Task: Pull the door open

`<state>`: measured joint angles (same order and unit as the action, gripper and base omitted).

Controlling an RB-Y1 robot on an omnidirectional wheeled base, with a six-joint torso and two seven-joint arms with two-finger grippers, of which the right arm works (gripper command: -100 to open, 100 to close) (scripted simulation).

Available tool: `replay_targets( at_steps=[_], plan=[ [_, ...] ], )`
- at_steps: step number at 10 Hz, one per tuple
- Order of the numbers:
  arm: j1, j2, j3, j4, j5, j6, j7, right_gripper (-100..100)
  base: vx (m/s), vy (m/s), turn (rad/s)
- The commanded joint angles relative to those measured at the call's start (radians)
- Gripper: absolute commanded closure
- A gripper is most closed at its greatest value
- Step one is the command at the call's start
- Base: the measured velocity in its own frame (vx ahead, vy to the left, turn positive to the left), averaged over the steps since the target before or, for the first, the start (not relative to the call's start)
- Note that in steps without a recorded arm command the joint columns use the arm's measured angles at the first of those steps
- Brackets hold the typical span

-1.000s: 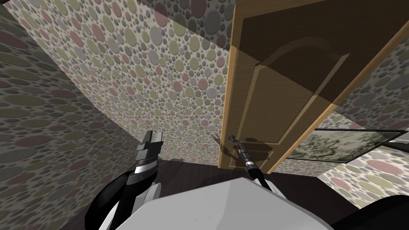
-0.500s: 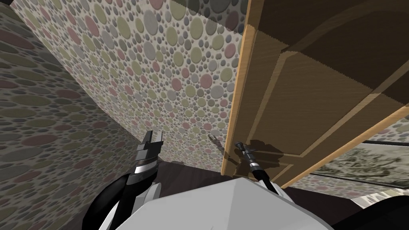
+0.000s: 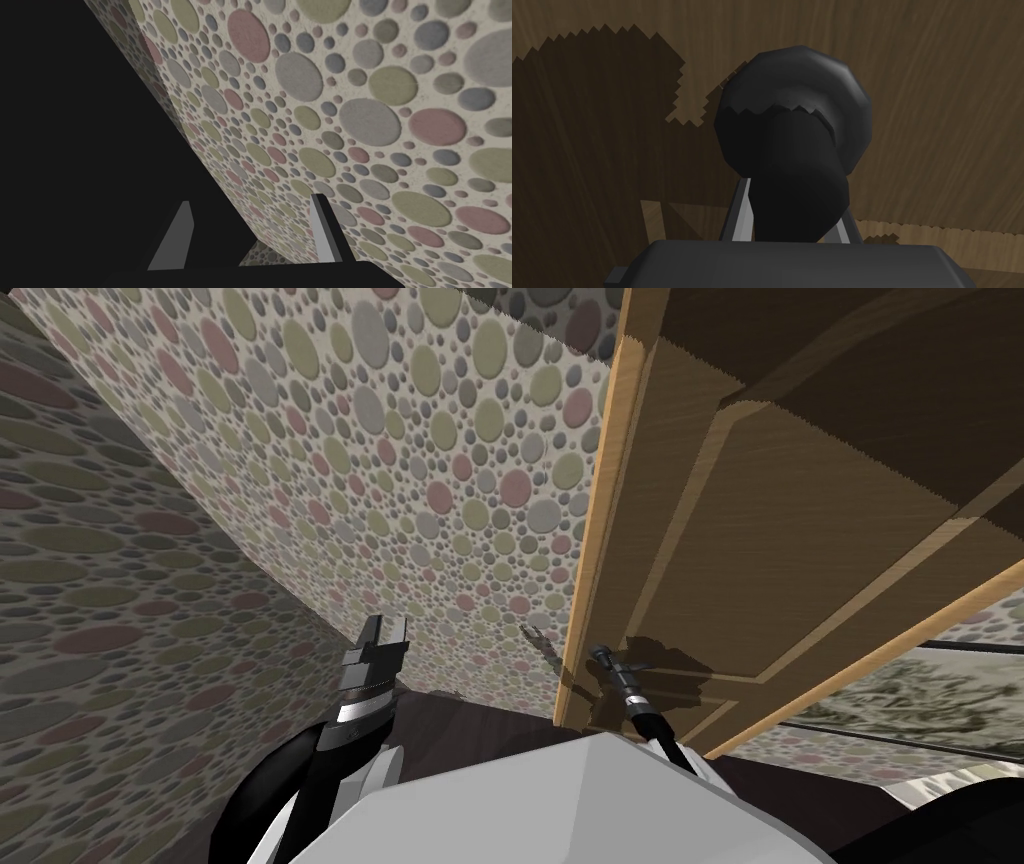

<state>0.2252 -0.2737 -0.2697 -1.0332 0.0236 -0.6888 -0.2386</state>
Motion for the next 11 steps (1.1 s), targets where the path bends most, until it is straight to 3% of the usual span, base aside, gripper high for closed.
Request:
replay_targets(
  at_steps=[1,4,11],
  plan=[
    [0.001,-0.001,-0.001,-0.001,0.000,-0.001,0.001,100,-0.009,0.002,-0.002],
    [0.017,-0.015,0.013,-0.001,0.006,-0.017,-0.020,100,-0.090,-0.017,0.076],
    [0.083,-0.080,0.063,-0.009,0.029,-0.086,-0.104,100,-0.221,-0.033,0.130]
  ],
)
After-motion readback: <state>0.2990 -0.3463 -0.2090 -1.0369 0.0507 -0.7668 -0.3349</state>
